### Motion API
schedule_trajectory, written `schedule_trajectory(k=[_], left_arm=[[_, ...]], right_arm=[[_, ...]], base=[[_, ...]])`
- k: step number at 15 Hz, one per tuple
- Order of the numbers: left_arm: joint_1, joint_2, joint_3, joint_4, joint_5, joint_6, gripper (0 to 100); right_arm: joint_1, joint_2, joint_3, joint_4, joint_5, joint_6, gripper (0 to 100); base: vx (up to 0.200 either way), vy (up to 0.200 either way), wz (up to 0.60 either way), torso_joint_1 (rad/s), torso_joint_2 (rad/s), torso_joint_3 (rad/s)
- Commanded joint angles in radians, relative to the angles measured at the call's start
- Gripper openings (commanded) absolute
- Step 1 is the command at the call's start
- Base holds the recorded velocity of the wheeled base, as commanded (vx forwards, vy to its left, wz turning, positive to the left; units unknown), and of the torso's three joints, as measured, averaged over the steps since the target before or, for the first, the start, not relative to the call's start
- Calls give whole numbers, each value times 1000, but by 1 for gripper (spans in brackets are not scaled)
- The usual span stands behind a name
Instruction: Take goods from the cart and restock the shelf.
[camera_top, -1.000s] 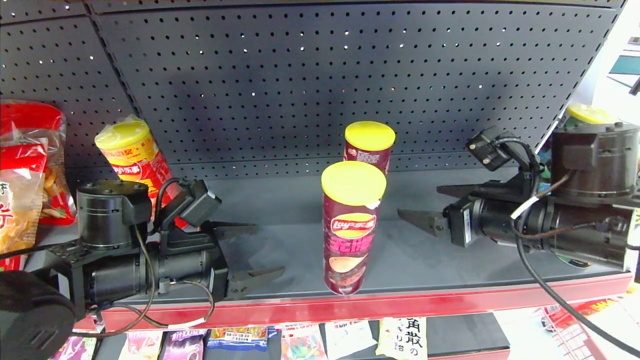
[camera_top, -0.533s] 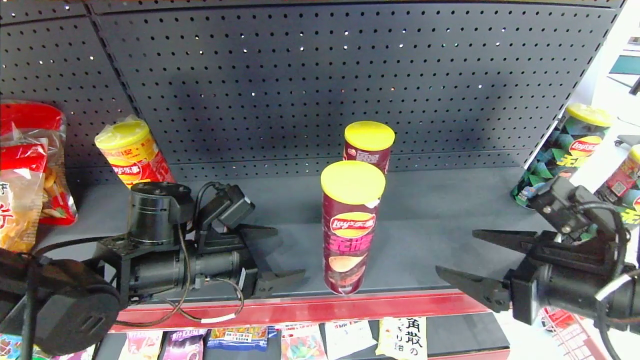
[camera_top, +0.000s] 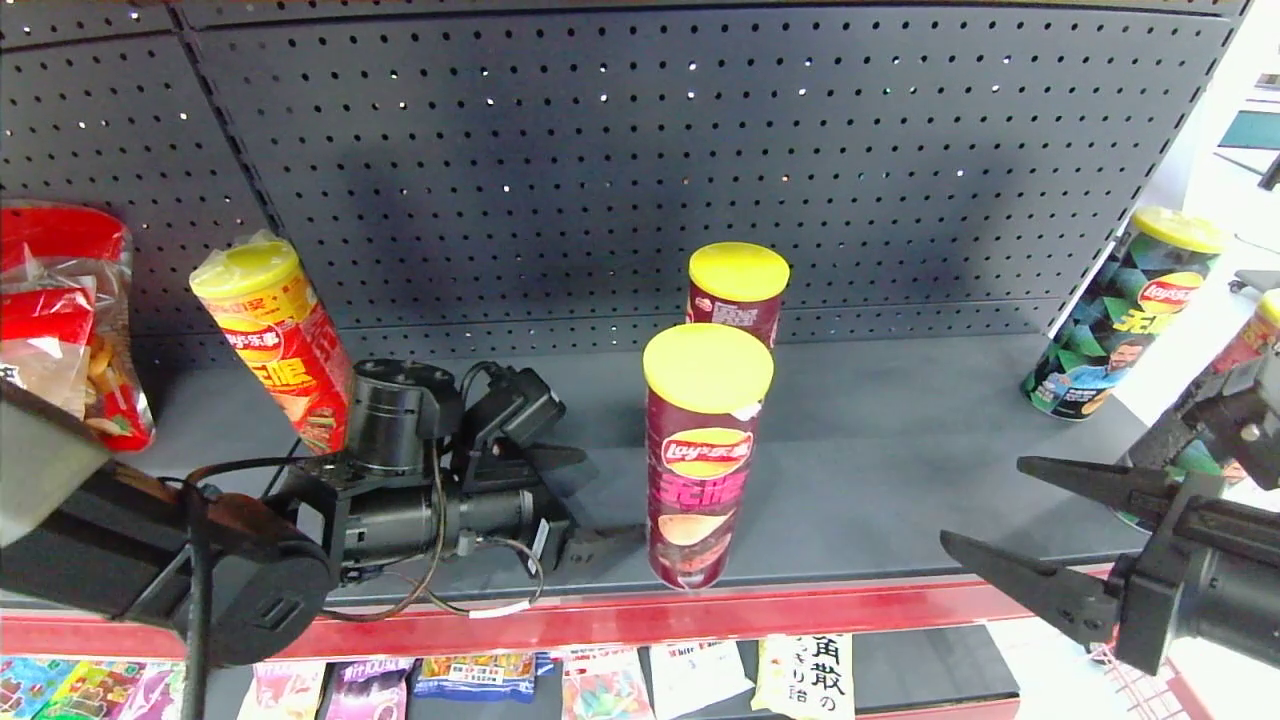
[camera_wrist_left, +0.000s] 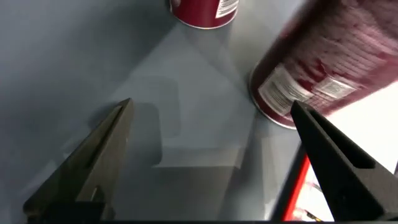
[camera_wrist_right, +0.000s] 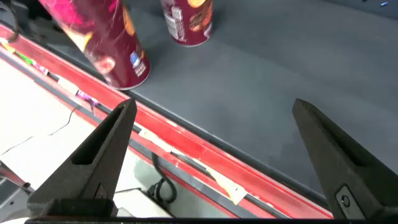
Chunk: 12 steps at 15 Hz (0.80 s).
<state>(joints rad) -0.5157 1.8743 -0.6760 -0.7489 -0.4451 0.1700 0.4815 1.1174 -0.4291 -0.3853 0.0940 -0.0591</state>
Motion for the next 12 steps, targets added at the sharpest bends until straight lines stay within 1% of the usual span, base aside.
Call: schedule_trajectory(k=[1, 12], left_arm=[[-15, 19, -5, -1, 2, -1, 100], [-33, 60, -63, -1, 3, -4, 100]], right_arm=[[-4, -7, 0, -1, 1, 1, 100], [-4, -5, 0, -1, 1, 12, 100]], base=[[0, 0, 0, 0, 0, 0], [0, 0, 0, 0, 0, 0]])
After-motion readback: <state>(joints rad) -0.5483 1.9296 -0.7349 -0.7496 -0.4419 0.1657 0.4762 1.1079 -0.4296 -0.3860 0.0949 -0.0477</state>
